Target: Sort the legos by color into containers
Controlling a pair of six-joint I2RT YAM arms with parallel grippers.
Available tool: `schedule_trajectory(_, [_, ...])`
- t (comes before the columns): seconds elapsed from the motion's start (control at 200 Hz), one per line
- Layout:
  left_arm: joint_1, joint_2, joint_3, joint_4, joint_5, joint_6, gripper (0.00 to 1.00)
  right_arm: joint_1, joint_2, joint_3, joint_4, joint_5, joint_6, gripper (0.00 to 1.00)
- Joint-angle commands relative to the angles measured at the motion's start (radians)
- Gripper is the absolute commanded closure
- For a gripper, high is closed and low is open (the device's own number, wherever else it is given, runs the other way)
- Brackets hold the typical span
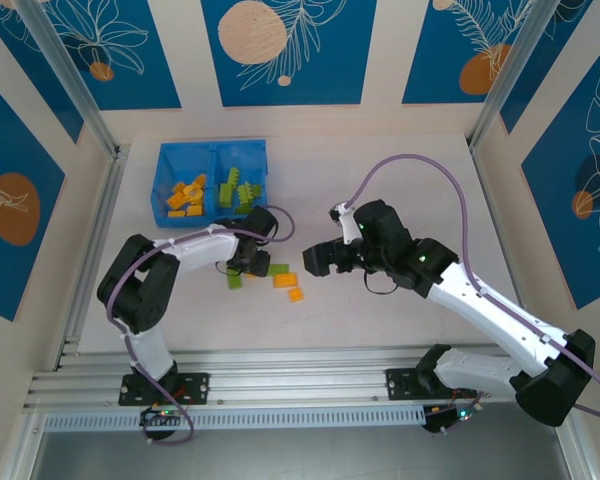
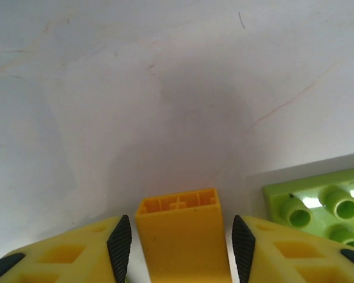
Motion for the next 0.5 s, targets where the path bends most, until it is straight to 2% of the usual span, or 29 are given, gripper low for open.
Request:
schedule_trajectory(0.0, [-0.021,0.030,0.014,0.011,0.016,-0.017,0.54,-0.006,0.015,0.023,0.004,0.004,0.018,0.04])
schedule_trajectory(0.155, [-0.030,0.042,-0.006,0.017,0.029,-0.031,0.64,-0.007,0.017,0.027,0.002,-0.004,0.035,0.04])
schedule_trajectory(0.275, [-0.030,-0.011,-0.021,0.034,0.045,-0.027,0.70,-0.007,0.013,0.030,0.007,-0.035,0.041,0.04])
schedule_trajectory(0.495, [0.013,-0.179,0.067,-0.022,-0.119,0.067,0.75,-0.007,0.000,0.034,0.016,-0.061,0.056,0.04])
